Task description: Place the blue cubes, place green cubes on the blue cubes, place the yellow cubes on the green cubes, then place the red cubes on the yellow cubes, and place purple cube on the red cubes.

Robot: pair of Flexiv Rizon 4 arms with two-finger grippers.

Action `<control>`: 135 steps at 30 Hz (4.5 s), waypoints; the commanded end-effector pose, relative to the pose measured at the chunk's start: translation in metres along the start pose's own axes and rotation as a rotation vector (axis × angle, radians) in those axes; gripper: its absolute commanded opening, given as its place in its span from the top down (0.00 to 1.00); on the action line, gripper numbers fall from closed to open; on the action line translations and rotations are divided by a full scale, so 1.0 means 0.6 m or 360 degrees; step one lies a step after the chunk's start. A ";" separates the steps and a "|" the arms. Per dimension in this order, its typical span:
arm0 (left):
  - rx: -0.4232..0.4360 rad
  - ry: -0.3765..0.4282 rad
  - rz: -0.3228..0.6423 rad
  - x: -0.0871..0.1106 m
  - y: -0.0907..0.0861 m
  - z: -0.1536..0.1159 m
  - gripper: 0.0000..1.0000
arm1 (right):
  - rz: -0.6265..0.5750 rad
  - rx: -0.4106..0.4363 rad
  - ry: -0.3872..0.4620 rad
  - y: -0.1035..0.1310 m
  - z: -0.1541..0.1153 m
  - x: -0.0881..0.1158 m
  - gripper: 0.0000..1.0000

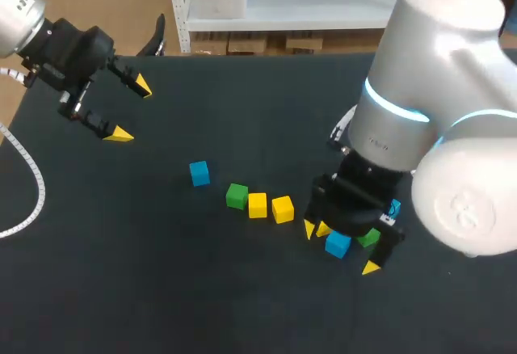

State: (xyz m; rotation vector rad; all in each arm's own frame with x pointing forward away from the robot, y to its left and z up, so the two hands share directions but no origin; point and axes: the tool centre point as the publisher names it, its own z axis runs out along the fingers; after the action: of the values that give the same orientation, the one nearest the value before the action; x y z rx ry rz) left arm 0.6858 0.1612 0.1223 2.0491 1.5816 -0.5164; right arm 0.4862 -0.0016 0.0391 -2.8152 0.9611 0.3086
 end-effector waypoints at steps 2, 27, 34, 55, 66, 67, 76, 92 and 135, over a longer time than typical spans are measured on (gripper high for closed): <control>-0.0001 0.0000 0.0003 0.001 0.000 0.000 0.00 | 0.0022 -0.0003 0.0012 -0.007 0.027 0.020 0.00; -0.0001 0.0000 0.0003 0.001 0.000 0.000 0.00 | 0.0123 -0.0042 0.0078 -0.002 0.056 0.083 0.00; -0.0001 0.0000 0.0003 0.001 0.000 0.000 0.00 | 0.0132 -0.0036 0.0099 -0.009 0.052 0.092 0.00; -0.0001 0.0000 0.0003 0.001 0.000 0.000 0.00 | 0.0141 -0.0024 0.0133 -0.028 0.052 0.095 0.31; -0.0001 0.0000 0.0003 0.001 0.000 0.000 0.00 | 0.0138 -0.0032 0.0147 -0.029 0.052 0.096 0.57; -0.0001 0.0000 0.0003 0.001 0.000 0.000 0.00 | 0.0137 -0.0032 0.0149 -0.029 0.051 0.096 0.59; -0.0001 0.0000 0.0003 0.001 0.000 0.000 0.00 | 0.0164 -0.0007 0.0132 -0.024 0.039 0.087 1.00; -0.0001 0.0000 0.0003 0.001 0.000 0.000 0.00 | 0.0975 -0.0035 0.0212 -0.031 -0.094 0.028 1.00; -0.0001 0.0000 0.0003 0.001 0.000 0.000 0.00 | 0.1495 0.0222 0.0261 -0.256 -0.014 0.189 1.00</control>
State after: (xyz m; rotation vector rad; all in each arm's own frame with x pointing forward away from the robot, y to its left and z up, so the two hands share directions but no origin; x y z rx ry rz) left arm 0.6858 0.1612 0.1224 2.0491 1.5814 -0.5164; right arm 0.6552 0.0452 0.0386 -2.0751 2.1744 0.0725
